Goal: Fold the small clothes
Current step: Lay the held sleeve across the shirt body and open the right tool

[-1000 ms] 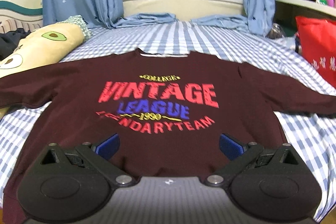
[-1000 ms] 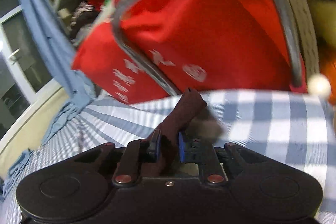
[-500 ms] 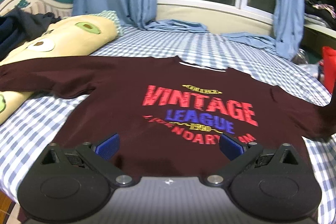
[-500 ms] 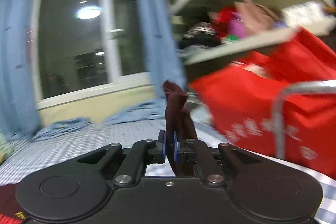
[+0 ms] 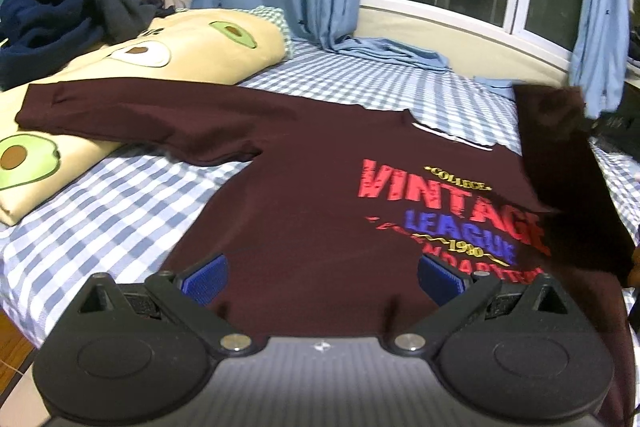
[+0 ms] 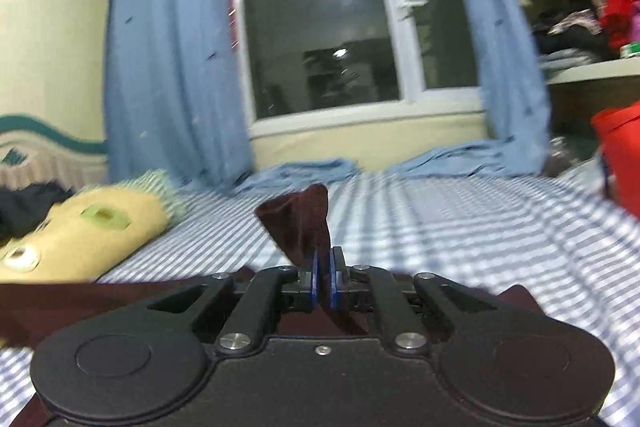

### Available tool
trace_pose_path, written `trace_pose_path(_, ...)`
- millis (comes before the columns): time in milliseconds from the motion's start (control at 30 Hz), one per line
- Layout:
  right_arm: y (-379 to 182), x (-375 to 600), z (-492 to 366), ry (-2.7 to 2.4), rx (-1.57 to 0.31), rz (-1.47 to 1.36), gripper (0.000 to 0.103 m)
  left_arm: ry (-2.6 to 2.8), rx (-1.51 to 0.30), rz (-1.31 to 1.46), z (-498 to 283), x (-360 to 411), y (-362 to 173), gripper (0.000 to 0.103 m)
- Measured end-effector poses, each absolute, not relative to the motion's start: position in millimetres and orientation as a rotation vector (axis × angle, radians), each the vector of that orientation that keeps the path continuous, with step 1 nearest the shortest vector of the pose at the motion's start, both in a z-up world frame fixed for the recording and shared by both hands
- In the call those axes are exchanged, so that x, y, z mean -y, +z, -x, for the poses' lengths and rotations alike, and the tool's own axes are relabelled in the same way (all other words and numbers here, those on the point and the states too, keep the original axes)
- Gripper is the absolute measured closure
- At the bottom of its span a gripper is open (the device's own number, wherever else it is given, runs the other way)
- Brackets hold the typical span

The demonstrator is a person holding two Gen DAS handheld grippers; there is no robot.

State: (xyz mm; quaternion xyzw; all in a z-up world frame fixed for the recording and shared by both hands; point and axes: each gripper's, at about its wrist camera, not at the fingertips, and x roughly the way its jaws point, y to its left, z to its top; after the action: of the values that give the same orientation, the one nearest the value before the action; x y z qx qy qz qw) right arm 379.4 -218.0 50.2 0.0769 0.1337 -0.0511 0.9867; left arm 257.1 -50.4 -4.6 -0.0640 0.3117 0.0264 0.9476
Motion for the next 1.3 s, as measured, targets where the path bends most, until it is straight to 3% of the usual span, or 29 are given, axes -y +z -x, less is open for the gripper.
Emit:
trace_pose_path(433, -18.8, 152.4, -380.1, 0.011, -0.549, 0.002, 0.095, 0.086, -0.635, 0.132, -273.6, 37.9, -10.9, 0.001)
trace_pose_path(533, -21.0, 153.5, -366.5, 0.054, -0.568, 0.023, 0.08, 0.064, -0.612, 0.117, -280.4, 48.3, -7.7, 0.001)
trace_pose_path(700, -17.1, 170.6, -328.9, 0.08, -0.553, 0.054, 0.043, 0.011, -0.587, 0.089, -298.1, 74.6, -4.9, 0.001)
trace_pose_path(800, -16.0, 196.3, -309.5, 0.021, -0.539, 0.071, 0.031, -0.035, -0.581, 0.083, -312.5, 95.1, -7.1, 0.001)
trace_pose_path(967, -21.4, 245.0, -280.8, -0.213, -0.507, 0.138, 0.021, -0.081, -0.53, 0.142, -330.3, 123.8, -15.4, 0.001)
trace_pose_path(1167, -43.6, 297.8, -284.2, -0.399, -0.592, 0.179, 0.021, -0.081, -0.592, 0.022, -349.1, 157.9, -37.5, 0.001)
trace_pose_path(1233, -54.1, 309.6, -293.2, -0.429, -0.617, 0.205, 0.025, -0.069, -0.609, -0.01, -350.8, 163.6, -46.3, 0.001)
trace_pose_path(1300, -62.4, 319.3, -303.3, -0.447, -0.641, 0.207, 0.035, -0.066, -0.625, -0.027, -351.1, 165.6, -53.5, 0.001)
